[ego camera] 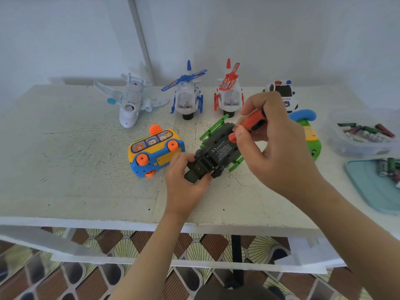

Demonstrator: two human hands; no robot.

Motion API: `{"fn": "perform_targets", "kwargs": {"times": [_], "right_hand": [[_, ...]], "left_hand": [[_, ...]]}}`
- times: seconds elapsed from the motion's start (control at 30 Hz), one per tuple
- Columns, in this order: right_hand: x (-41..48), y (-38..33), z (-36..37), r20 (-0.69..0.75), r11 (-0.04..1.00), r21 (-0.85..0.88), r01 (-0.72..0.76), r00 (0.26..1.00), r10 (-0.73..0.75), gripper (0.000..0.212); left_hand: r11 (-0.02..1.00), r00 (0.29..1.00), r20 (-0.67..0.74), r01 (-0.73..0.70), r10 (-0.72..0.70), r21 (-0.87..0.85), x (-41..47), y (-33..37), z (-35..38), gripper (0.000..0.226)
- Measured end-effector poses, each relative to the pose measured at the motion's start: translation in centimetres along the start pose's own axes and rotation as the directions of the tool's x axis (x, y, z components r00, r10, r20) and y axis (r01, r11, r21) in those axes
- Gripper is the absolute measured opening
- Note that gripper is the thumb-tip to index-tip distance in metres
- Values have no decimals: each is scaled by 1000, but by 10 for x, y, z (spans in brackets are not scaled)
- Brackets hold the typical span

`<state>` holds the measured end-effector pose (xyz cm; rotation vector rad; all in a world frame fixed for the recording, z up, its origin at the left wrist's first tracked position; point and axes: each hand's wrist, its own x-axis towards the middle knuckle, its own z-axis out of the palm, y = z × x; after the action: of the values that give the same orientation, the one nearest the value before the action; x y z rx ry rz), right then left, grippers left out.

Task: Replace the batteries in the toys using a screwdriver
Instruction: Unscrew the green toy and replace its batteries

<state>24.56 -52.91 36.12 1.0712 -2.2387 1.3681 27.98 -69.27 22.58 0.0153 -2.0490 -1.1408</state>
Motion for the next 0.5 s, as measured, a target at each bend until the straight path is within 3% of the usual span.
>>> {"fn": "perform_targets", "kwargs": {"times": [0.27, 0.5], "right_hand": [[2, -2, 0, 5, 1000, 11, 9, 1000, -9, 36], [2, 1, 1, 42, 980, -55, 190, 981, -187, 34]], "left_hand": [[1000, 1000, -7, 10, -10, 2, -1, -2, 0, 42], [1000, 1000, -7, 2, -2, -16, 1, 0, 1, 33]]}}
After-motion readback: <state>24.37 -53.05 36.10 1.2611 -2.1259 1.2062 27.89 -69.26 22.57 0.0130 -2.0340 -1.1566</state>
